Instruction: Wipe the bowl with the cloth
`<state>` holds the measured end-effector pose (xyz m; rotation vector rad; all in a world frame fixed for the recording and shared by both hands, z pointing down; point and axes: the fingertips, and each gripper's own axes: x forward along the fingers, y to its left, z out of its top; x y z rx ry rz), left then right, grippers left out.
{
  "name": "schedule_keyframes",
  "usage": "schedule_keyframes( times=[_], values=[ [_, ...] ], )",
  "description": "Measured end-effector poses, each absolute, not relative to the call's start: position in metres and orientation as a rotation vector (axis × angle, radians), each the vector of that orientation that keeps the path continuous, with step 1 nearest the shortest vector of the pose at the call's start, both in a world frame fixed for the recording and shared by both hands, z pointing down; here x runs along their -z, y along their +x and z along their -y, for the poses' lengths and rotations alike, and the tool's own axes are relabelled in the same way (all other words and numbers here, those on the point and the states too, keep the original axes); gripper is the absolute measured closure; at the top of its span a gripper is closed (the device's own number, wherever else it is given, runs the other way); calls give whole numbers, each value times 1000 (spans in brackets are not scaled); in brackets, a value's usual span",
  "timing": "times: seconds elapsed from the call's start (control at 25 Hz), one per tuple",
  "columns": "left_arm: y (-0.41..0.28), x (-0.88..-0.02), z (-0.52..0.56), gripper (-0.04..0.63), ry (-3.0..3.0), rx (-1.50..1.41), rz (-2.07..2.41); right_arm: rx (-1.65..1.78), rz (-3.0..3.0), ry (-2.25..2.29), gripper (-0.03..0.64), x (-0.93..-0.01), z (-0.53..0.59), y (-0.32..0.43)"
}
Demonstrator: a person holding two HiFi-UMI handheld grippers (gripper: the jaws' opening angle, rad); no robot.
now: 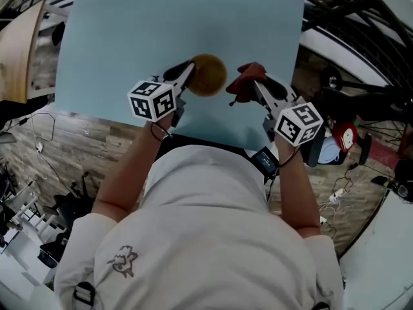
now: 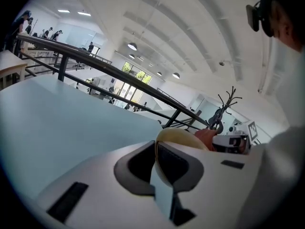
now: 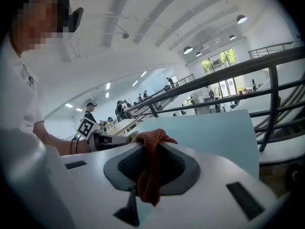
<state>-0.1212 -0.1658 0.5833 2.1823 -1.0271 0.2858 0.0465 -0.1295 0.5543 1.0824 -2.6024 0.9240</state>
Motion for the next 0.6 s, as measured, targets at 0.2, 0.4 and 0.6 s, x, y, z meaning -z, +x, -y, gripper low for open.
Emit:
schedule_keyframes(
  times=[0.2,0.4,0.6],
  values=[
    [-136,-609,171,569,2178,-337,1032,-888,2561,1101,543,-579,135,33],
    [-144,-635,177,569,2176,-376,1030,-955,2516,1183,543,-604,142,32],
    [-131,-669,172,569,2181,-434,999,-972,2458,1250,543,-628,136,47]
  ],
)
